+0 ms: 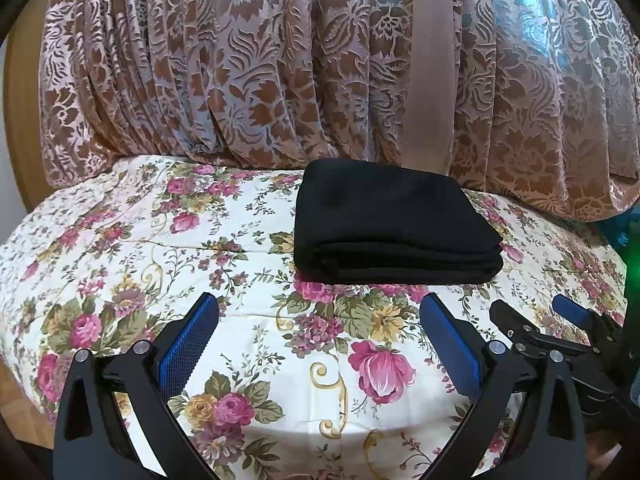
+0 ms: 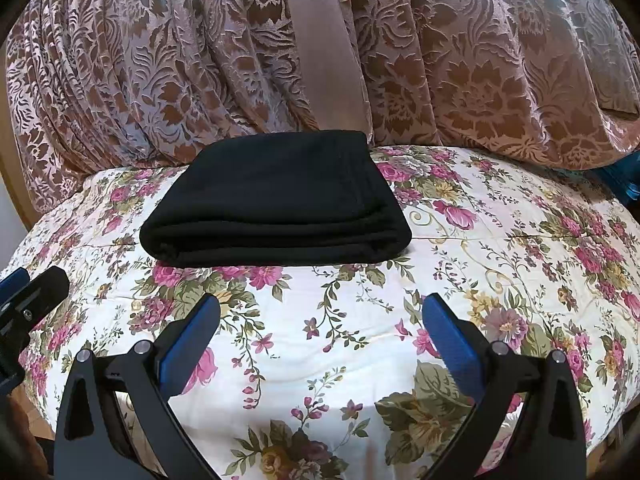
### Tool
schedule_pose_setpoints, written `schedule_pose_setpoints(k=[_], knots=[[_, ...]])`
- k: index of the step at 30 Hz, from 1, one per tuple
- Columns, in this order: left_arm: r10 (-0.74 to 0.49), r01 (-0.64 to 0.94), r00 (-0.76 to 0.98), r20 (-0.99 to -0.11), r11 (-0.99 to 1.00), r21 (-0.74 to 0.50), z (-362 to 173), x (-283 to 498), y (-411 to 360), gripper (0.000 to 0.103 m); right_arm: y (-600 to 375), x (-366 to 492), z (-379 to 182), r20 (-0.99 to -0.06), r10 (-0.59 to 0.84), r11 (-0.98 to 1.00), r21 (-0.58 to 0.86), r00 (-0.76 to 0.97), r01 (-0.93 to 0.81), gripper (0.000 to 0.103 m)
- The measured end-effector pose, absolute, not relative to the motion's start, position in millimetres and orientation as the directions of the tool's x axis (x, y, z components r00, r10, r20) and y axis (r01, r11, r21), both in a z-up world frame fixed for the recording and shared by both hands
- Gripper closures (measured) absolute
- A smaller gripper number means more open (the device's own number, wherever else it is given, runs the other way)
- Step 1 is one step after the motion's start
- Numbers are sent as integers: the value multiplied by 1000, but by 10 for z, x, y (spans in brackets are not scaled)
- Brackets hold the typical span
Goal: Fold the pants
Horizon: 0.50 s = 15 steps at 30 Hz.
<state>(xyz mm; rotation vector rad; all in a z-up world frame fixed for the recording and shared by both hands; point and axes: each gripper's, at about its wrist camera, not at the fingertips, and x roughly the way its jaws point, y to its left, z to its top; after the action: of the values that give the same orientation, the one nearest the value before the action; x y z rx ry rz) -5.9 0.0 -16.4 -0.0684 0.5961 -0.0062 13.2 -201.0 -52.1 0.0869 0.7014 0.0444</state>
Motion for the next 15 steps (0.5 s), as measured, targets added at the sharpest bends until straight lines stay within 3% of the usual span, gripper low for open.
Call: schedule_pose_setpoints(k=[15], knots=[[-27, -14, 823, -568, 998, -68, -187, -32, 0, 4, -2006, 146, -569, -646, 70, 996, 81, 760, -23, 2]])
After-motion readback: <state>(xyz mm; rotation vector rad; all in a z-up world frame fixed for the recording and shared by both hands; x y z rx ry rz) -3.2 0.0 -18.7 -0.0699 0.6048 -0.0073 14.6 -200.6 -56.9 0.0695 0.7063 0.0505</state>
